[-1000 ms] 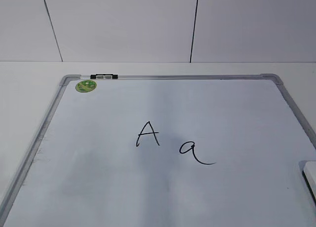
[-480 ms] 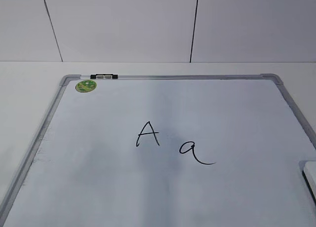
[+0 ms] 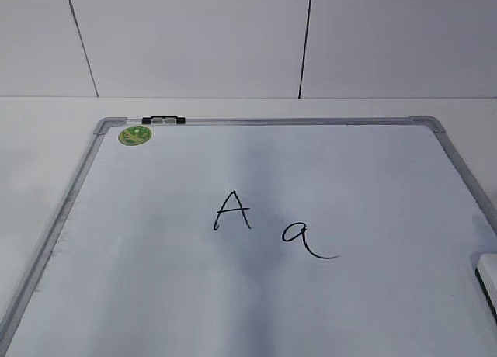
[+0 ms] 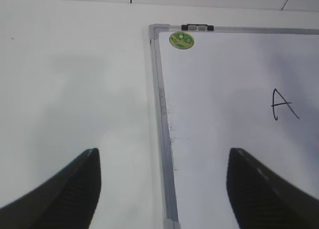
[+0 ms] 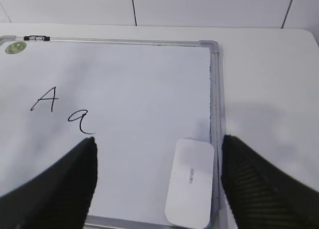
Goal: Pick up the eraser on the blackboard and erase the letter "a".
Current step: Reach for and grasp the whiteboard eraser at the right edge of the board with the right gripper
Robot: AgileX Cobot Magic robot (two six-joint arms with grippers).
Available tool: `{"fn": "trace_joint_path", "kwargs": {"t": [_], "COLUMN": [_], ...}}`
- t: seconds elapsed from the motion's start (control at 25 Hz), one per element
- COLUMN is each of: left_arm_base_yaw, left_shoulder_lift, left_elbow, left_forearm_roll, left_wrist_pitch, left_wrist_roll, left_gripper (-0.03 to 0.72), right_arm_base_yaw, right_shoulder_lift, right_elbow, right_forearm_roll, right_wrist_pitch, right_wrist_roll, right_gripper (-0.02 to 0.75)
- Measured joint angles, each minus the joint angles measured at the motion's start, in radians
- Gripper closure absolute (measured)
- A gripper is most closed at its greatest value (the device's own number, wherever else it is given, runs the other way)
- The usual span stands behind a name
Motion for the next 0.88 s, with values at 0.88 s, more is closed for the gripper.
{"fn": "trace_joint_path", "kwargs": {"t": [0.88], "left_arm_base_yaw": [0.0], "left_shoulder_lift": [0.72], "left_elbow": [-0.144], "left_forearm_roll": [-0.067], "left_wrist_pitch": [-0.102], "left_wrist_roll": [0.073], "left_gripper": [0.114], "right_arm_base_yaw": [0.0], "right_shoulder_lift": [0.573], "right_elbow": [-0.206], "right_forearm_roll": [0.006], "right_wrist_pitch": [0.135], "right_wrist_roll": [0.145], "right_gripper": [0.146]}}
